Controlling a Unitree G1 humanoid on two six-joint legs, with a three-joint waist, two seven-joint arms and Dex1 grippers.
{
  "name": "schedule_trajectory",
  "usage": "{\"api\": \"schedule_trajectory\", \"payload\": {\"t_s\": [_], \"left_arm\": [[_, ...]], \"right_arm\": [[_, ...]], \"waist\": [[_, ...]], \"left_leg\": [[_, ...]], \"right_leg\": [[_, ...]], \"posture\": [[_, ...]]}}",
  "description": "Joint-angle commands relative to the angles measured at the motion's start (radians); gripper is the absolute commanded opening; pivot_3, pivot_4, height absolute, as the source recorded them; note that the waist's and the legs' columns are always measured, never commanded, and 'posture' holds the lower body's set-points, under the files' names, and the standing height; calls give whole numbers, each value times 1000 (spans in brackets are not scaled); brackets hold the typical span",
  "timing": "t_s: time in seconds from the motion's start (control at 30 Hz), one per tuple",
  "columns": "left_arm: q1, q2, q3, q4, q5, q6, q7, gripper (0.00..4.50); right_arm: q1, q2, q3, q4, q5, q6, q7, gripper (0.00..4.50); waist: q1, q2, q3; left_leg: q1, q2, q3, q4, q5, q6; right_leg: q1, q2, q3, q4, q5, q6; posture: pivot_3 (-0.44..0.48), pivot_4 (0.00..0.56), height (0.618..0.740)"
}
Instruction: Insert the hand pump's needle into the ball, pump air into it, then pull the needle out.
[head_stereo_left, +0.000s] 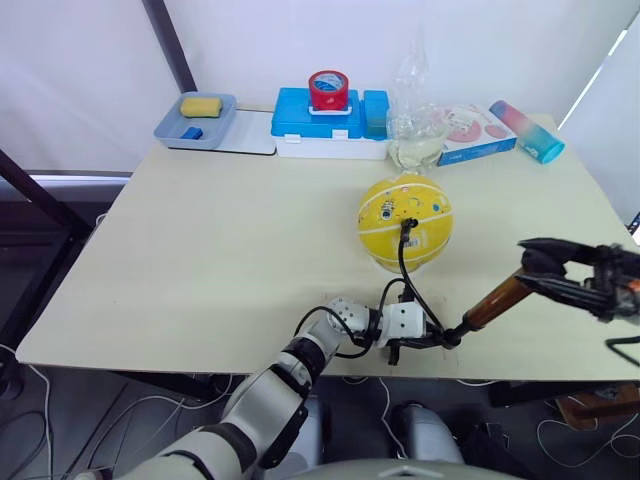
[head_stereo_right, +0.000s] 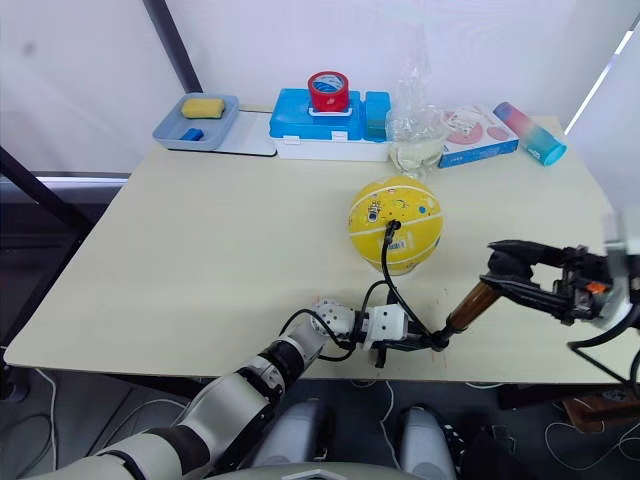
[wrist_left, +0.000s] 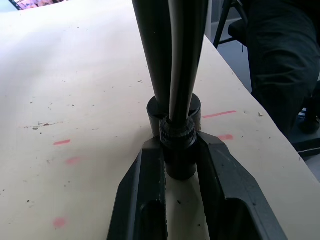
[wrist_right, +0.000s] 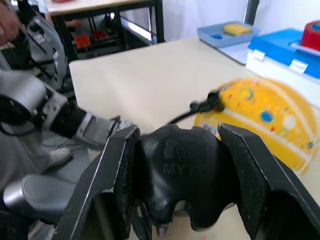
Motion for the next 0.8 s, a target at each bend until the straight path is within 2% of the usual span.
{"api": "schedule_trajectory", "payload": {"t_s": [0.03,0.17,0.23,0.4,0.63,0.8], "left_arm": [[41,53,-40,84,79,49,-17,378],[43,51,-40,86,79,51,-17,378],[43,49,-40,85,78,51,-17,378],[40,47,-40,84,78,52,-17,378],[34,51,-34,83,73,59,-12,378],[38,56,-32,80,70,60,-13,378]], "right_arm": [[-50,-54,-180,3,114,80,-56,1999],[-74,-86,-214,15,130,129,-63,1999],[-53,-69,-186,3,100,129,-56,1999],[37,5,-20,-20,-92,11,-32,1999],[123,158,238,61,-358,-236,-25,1999],[128,204,236,60,-360,-315,-16,1999]], "waist": [[0,0,0],[0,0,0],[0,0,0],[0,-5,-3],[0,-9,-7],[-1,-7,-7]], "left_leg": [[0,0,0,0,0,0],[0,0,0,0,0,0],[-1,0,0,0,0,0],[0,0,-1,0,0,0],[1,1,-1,0,0,0],[1,1,0,0,0,0]], "right_leg": [[0,0,0,0,0,0],[0,0,0,0,-1,1],[0,0,0,0,-1,1],[0,1,0,0,-2,3],[0,2,0,0,-2,3],[0,2,0,0,-2,3]], "posture": [[0,150,739],[0,150,739],[0,150,739],[0,150,739],[0,150,739],[0,150,739]]}}
